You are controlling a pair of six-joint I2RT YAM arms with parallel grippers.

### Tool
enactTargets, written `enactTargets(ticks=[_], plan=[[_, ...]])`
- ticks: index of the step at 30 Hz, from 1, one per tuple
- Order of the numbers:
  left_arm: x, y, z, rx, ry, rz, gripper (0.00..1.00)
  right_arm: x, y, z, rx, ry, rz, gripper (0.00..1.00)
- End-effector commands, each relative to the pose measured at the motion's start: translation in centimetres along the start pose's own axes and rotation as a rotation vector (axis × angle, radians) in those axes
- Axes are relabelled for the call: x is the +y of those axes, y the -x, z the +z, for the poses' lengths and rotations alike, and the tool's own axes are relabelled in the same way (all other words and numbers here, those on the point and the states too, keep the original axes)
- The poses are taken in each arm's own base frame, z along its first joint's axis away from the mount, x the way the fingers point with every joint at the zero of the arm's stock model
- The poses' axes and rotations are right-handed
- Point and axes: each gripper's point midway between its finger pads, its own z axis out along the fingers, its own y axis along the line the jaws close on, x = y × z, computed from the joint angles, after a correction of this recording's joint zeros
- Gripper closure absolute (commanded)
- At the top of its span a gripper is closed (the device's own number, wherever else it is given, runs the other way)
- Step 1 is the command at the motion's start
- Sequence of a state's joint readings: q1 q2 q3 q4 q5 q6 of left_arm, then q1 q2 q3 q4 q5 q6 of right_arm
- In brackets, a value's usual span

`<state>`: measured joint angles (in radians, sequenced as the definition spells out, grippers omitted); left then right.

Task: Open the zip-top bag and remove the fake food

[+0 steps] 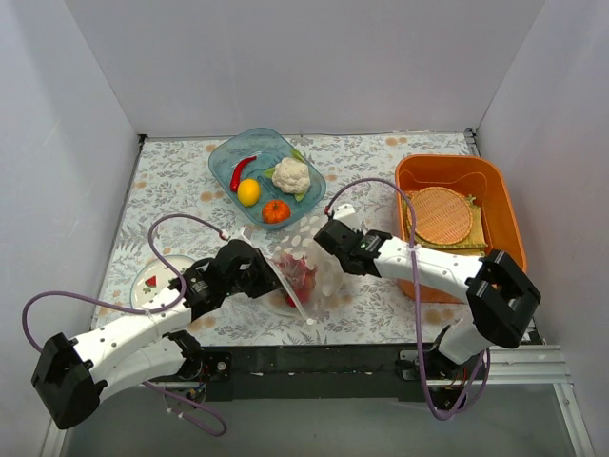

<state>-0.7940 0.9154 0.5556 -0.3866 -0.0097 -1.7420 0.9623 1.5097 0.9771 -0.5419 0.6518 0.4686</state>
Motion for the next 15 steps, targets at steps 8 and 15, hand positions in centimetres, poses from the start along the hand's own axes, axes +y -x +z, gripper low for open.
enactTargets(ticks=[8,15], plan=[[-3.0,-1.2,-3.8,0.153,-0.052,0.082,1.00,-1.3,6.2,1.7,-0.035,-0.059,0.081,0.99],[-4.1,-1.8,-5.9,0.212,-0.073,0.103,1.00,-1.3,6.7,3.0,0.001,-0.048,0.095,0.99]])
